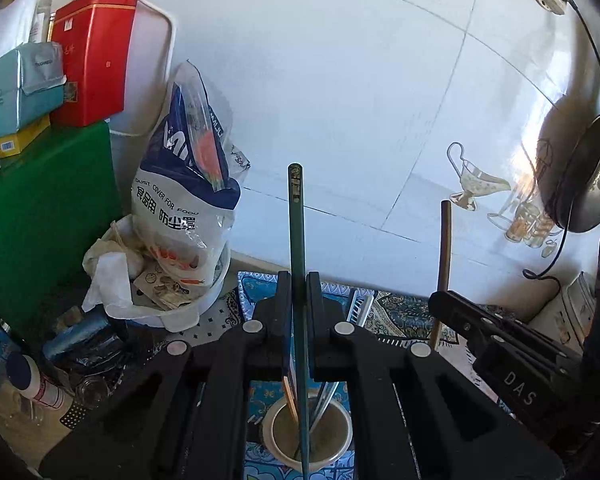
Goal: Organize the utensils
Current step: 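Release the green chopstick into the white cup with the left tool while the right tool drops the brown one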
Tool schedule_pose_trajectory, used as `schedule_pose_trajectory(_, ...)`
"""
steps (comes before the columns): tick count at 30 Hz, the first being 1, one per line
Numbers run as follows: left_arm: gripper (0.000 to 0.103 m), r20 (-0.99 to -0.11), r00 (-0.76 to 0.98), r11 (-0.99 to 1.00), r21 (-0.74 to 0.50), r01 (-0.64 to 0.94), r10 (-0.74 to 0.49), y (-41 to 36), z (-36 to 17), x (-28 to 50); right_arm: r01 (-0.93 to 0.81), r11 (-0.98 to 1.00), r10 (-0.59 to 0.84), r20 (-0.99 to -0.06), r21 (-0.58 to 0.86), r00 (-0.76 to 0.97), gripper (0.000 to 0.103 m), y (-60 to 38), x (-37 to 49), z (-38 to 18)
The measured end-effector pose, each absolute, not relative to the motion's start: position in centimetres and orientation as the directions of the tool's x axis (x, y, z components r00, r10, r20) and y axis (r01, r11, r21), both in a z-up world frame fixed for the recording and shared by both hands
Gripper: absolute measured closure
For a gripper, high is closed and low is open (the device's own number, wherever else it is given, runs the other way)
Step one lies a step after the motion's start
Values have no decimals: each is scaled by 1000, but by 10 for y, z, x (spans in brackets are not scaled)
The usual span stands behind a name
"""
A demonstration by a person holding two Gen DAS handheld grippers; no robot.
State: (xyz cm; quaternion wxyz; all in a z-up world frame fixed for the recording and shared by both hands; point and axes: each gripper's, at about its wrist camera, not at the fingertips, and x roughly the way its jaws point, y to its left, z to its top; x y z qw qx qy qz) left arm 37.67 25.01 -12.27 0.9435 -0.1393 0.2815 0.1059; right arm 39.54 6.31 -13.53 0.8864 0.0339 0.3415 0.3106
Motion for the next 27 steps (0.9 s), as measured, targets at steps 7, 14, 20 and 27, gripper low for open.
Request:
schedule_pose_trajectory(7,99,-544,825,934,-196,-299,150,260,-140,391,-477,824,560,-577,307,595,96,69,409,-158)
schedule_pose_trajectory(14,99,-518,839,932,-197,-305,165,263,-156,396,-444,849,525,-556,286,645,96,77,413,-171)
schedule_pose_trajectory(20,99,-523,834,939,-165,-301,175,257,-174,396,-452,855,510,-571,254,643,96,80,405,-183)
schedule_pose_trajectory(27,99,-591,796,955,-136,-264,136,250,-192,385,-498,839,510,-639,221,575,96,74,389,-194)
